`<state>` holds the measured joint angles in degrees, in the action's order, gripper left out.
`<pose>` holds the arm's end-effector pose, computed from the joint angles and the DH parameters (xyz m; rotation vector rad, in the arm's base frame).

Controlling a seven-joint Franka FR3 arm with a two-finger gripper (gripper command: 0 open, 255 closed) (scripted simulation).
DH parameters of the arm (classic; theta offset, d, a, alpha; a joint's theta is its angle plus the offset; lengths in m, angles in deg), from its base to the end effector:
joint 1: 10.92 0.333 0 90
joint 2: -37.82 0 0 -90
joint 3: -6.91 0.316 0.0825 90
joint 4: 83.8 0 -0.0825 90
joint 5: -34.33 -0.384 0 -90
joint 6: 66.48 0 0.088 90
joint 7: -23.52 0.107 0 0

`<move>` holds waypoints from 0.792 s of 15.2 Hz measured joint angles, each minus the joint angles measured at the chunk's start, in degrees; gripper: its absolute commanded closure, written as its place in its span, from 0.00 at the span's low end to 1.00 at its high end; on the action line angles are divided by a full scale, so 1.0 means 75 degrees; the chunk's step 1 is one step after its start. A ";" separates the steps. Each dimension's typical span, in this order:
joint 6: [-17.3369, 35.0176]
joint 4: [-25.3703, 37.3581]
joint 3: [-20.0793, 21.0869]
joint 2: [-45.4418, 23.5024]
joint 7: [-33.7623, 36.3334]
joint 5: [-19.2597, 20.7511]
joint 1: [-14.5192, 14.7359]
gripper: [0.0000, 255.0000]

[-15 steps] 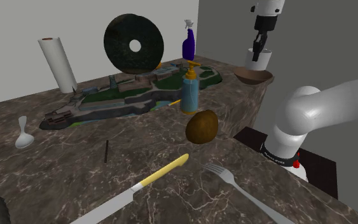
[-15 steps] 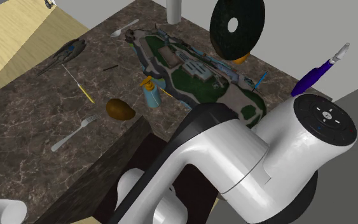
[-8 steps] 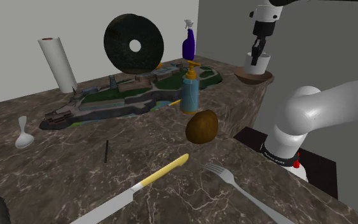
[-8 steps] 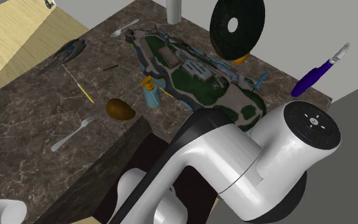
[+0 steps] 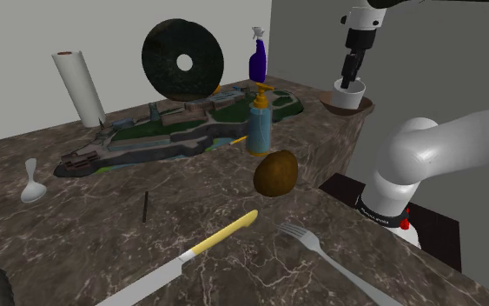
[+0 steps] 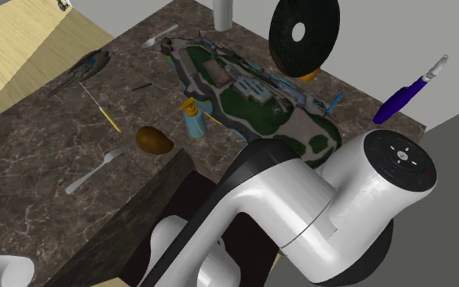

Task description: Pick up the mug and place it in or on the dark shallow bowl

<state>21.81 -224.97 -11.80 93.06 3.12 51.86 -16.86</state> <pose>0.2233 -0.1705 0.5680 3.0993 0.0748 0.0008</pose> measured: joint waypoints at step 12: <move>-0.0802 0.1135 0.0217 -0.0339 -0.0063 -0.0215 0.0102 0.00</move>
